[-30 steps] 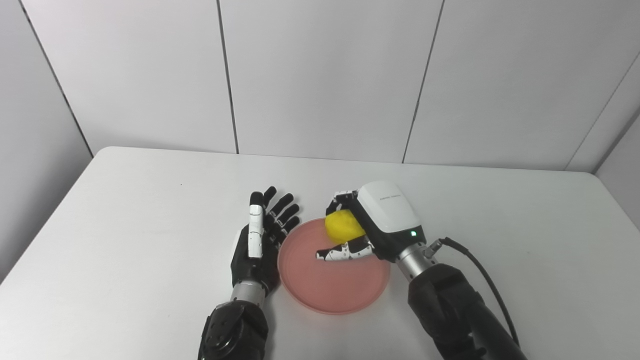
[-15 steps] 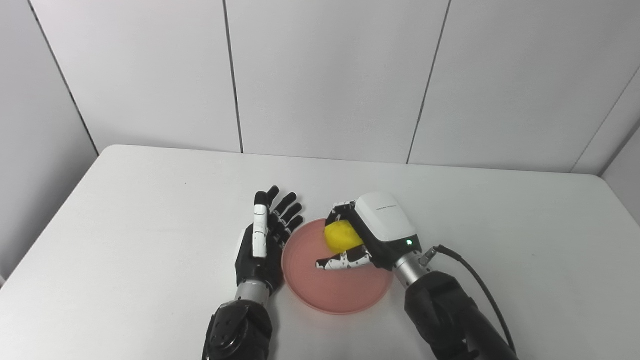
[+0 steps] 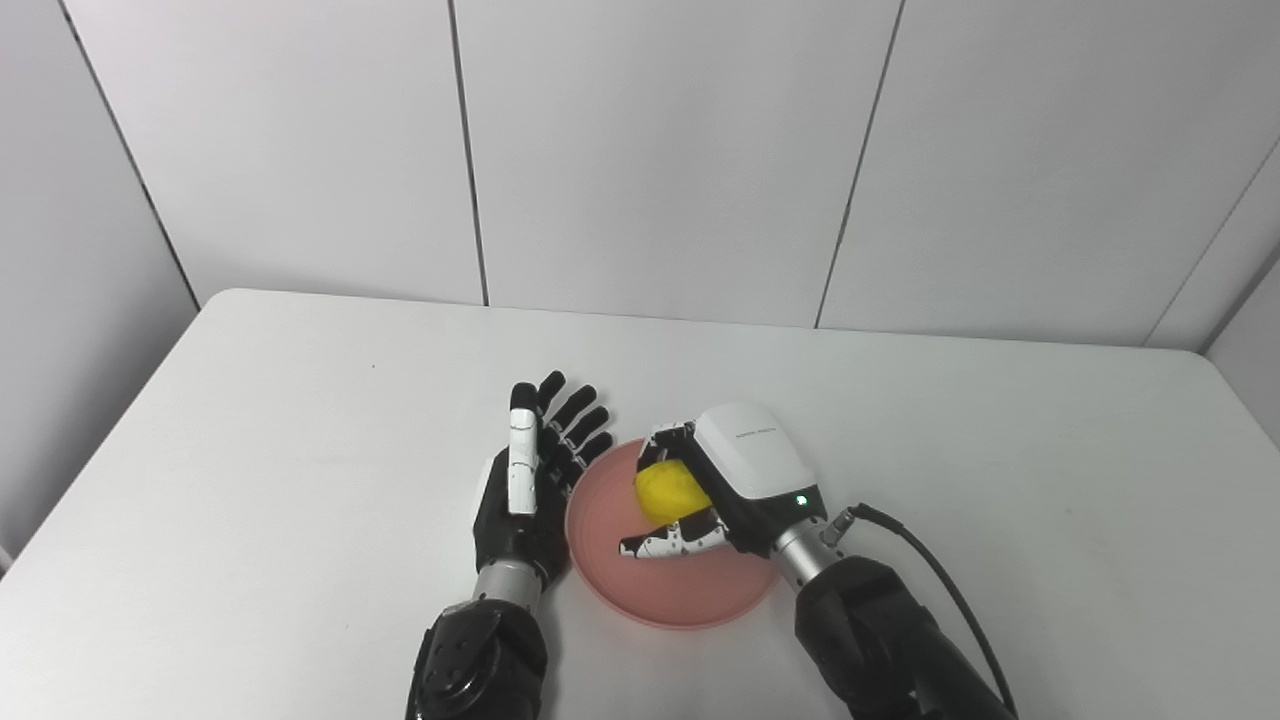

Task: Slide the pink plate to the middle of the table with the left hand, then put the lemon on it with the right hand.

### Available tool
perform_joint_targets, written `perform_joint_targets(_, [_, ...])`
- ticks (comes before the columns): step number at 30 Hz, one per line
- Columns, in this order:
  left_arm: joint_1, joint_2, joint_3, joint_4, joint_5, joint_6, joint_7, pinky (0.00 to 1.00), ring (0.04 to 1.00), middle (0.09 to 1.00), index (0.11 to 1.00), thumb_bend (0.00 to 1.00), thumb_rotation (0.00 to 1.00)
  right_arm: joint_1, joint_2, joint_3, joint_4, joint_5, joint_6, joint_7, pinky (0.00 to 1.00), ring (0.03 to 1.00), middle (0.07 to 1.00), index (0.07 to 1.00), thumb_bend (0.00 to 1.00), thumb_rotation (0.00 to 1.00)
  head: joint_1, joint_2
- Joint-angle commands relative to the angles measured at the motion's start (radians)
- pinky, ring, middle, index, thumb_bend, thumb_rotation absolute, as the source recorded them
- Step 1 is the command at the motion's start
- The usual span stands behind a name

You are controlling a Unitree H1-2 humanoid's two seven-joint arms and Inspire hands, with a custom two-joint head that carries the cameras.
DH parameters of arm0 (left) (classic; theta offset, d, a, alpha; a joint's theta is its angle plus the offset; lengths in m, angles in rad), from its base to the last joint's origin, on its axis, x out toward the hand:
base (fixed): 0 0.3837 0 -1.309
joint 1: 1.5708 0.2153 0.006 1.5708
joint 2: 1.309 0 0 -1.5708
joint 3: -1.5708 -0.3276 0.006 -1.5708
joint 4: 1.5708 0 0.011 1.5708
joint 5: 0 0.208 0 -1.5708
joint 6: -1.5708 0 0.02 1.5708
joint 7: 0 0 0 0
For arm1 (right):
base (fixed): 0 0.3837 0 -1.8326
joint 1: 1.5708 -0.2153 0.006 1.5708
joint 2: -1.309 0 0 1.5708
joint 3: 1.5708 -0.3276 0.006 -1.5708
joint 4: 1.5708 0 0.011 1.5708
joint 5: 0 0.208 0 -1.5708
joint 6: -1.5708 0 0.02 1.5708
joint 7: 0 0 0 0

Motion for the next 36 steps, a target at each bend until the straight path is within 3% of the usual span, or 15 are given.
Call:
perform_joint_targets(1, [0.041,-0.085,0.004,0.025,0.007,0.034,0.037,0.83,0.833,0.849,0.890,0.81,0.84,-0.026,0.007,-0.009,-0.027,0.008,-0.036,-0.020,0.19,0.254,0.330,0.388,0.60,0.33,0.000,-0.001])
perform_joint_targets(13, [0.041,-0.081,0.000,0.029,0.011,0.039,0.037,0.84,0.845,0.854,0.899,0.82,0.84,-0.027,0.000,0.005,-0.021,-0.022,-0.024,-0.012,0.20,0.255,0.332,0.401,0.63,0.33,-0.001,0.001])
perform_joint_targets(21, [0.046,-0.082,0.001,0.026,0.006,0.042,0.036,0.86,0.870,0.858,0.913,0.81,0.84,-0.018,-0.003,0.005,-0.025,-0.030,-0.016,0.014,0.21,0.273,0.350,0.378,0.66,0.40,-0.002,0.005])
perform_joint_targets(26, [0.045,-0.079,-0.002,0.030,0.016,0.036,0.037,0.87,0.865,0.844,0.898,0.82,0.84,-0.013,-0.006,0.004,-0.030,-0.040,-0.019,0.005,0.38,0.474,0.533,0.570,0.74,0.59,-0.005,0.003])
perform_joint_targets(29, [0.043,-0.079,-0.001,0.034,0.021,0.035,0.038,0.86,0.861,0.841,0.896,0.83,0.84,-0.013,-0.007,0.002,-0.032,-0.042,-0.017,0.007,0.45,0.539,0.582,0.608,0.77,0.63,-0.004,0.002])
perform_joint_targets(36, [0.043,-0.079,-0.001,0.035,0.026,0.027,0.037,0.83,0.848,0.830,0.884,0.82,0.84,-0.019,-0.011,-0.003,-0.055,-0.048,-0.004,0.034,0.49,0.577,0.630,0.641,0.81,0.68,-0.005,0.002])
